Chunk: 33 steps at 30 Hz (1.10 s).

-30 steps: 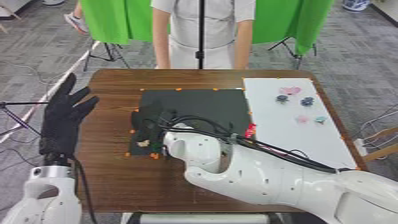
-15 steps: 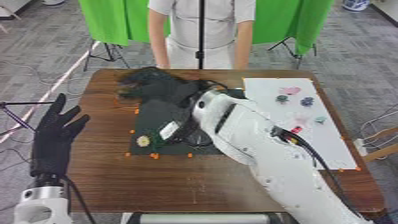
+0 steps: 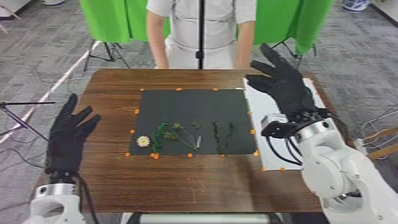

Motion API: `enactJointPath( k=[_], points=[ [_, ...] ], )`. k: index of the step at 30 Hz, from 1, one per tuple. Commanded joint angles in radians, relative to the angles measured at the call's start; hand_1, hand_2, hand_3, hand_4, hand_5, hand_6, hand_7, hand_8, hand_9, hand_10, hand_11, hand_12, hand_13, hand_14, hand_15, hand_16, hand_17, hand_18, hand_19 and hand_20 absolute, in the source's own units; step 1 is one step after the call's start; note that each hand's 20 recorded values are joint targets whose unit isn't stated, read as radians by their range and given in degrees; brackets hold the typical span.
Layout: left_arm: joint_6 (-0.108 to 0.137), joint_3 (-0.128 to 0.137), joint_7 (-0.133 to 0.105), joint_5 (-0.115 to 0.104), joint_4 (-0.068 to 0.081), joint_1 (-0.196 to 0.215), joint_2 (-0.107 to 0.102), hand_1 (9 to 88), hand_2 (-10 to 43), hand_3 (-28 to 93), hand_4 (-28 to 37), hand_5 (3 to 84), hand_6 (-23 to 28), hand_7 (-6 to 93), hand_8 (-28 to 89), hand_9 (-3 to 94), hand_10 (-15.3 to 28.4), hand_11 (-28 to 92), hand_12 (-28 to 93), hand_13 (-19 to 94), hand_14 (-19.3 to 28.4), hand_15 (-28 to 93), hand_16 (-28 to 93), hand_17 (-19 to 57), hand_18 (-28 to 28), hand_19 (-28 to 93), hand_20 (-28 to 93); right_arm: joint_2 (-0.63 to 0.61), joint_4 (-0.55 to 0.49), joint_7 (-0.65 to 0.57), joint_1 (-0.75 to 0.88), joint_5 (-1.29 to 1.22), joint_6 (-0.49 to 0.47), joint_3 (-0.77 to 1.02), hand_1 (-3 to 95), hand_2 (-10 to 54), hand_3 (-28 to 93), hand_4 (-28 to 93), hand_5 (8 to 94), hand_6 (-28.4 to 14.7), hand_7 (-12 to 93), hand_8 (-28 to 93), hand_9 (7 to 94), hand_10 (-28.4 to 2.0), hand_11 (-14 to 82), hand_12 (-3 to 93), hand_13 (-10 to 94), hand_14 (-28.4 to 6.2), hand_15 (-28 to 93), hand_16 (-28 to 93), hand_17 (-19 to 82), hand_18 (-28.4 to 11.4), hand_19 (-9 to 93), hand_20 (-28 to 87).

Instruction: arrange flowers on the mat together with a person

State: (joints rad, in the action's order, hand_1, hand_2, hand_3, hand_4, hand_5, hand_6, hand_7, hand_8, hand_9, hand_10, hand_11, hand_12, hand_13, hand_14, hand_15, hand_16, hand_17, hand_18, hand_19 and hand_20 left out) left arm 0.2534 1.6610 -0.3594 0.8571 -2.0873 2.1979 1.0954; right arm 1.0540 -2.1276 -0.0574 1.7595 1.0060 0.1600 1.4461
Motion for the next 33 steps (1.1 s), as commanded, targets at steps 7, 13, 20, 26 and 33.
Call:
enactJointPath(
  k=[7, 13, 20, 26, 33],
  points=[
    [-0.027, -0.024, 0.012, 0.019, 0.017, 0.047, 0.075, 19.3, 3.9, 76, -28.3, 27.1, -1.8, 11.1, -10, 31.1, 14.3, 13, 12, 26, 20.0, 30, -3, -8.7, 24.7, 49, 7, 0.073, -0.014, 0.030, 0.293, 0.031, 0.044, 0.052, 18.9, 11.1, 64, -26, 29.1, 2.9, 9, -9, 35.2, -14.9, 5.6, 17.6, 29, -19.2, 16, 27, 2, -19.9, 35, 22],
    [-0.023, -0.003, 0.003, 0.020, 0.010, 0.034, 0.052, 19.1, 3.9, 76, -28.3, 27.4, -2.0, 11.0, -10, 31.1, 14.2, 13, 12, 26, 19.7, 29, -4, -8.6, 24.8, 49, 7, 0.080, -0.024, 0.021, 0.321, 0.028, 0.052, 0.082, 18.3, 11.2, 64, -27, 29.2, 2.9, 9, -9, 35.0, -15.1, 5.6, 17.5, 28, -19.2, 16, 27, 1, -20.0, 35, 22],
    [-0.026, 0.014, 0.012, 0.019, 0.009, 0.032, 0.045, 19.1, 3.7, 76, -28.3, 28.0, -1.8, 10.6, -10, 31.6, 14.2, 13, 12, 26, 19.8, 29, -4, -8.2, 25.1, 49, 7, 0.079, -0.023, 0.027, 0.314, 0.021, 0.048, 0.086, 18.0, 11.2, 64, -27, 29.7, 3.0, 9, -9, 35.1, -15.2, 5.7, 17.6, 28, -19.2, 16, 27, 1, -20.1, 35, 22],
    [-0.036, 0.008, 0.022, 0.021, 0.011, 0.024, 0.049, 18.6, 3.8, 76, -28.3, 27.6, -1.9, 10.3, -10, 31.3, 14.1, 13, 12, 26, 19.8, 29, -3, -8.4, 25.1, 49, 7, 0.065, -0.021, 0.024, 0.296, 0.030, 0.054, 0.084, 17.9, 11.3, 64, -27, 29.9, 3.2, 10, -9, 35.2, -15.1, 5.8, 17.5, 29, -19.2, 17, 27, 1, -20.1, 35, 22],
    [-0.033, 0.002, 0.032, 0.022, 0.007, 0.033, 0.054, 18.5, 4.0, 75, -28.3, 27.1, -1.8, 10.6, -10, 31.1, 14.1, 13, 12, 26, 19.8, 28, -3, -8.5, 25.3, 49, 7, 0.069, -0.023, 0.013, 0.291, 0.021, 0.040, 0.090, 17.6, 11.4, 64, -27, 29.8, 3.1, 10, -9, 35.7, -15.4, 6.1, 17.4, 29, -19.2, 17, 26, 1, -20.4, 35, 22]
  ],
)
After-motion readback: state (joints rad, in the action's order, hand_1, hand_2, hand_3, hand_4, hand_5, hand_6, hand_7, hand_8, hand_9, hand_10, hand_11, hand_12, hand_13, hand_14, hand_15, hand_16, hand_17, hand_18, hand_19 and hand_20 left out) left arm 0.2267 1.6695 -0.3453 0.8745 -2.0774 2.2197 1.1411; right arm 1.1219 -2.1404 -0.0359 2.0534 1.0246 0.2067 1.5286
